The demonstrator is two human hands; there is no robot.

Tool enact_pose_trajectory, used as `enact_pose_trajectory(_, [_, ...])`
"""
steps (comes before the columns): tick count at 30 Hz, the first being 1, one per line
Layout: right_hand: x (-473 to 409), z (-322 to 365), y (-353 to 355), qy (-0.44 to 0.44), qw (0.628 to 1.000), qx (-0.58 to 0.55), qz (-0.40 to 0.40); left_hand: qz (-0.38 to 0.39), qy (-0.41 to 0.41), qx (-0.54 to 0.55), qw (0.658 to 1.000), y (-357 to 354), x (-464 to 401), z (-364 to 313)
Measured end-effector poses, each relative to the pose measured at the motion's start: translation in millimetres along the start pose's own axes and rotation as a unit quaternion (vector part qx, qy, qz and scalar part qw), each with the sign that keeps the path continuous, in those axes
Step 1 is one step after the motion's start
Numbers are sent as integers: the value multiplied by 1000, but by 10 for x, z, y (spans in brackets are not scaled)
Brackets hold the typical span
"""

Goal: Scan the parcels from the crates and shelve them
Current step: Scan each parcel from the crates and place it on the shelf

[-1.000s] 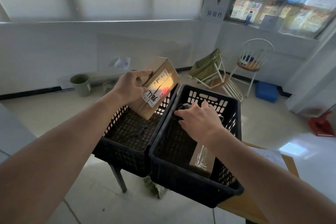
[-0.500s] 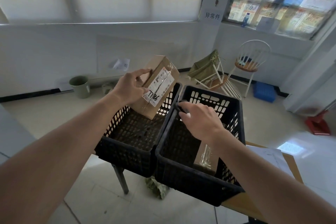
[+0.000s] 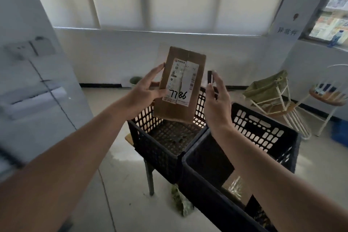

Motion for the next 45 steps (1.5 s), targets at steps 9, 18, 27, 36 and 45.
enact_pose_trajectory(9, [362,194,-607,14,961,-218,167,-171,18,53,984,69,1062,252])
enact_pose_trajectory(18, [1342,914,-1259,17,891,-320,322,-426,21,29,904,215,2664,658])
enact_pose_trajectory(27, [2675,1902,-1903,30,837,-345,423,-570,78,-48,817,573,4423,1171])
enact_pose_trajectory(36, [4267,2917,-2761,21,796,-366,482,-634,99,-103,760,1281,6227,1804])
enact_pose_trajectory(45, [5437,3624,-3475,3,793,-337,507,-643,122,-128,745,2014,7432,2343])
Point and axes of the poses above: each hand's wrist, its own x-axis away from the middle knuckle, its own y-axis out of the back of the hand, z = x × y, the point moved 2 cm from there along -x, towards the middle knuckle, and after that the axes turned 15 degrees about y, right-handed, at the moved point
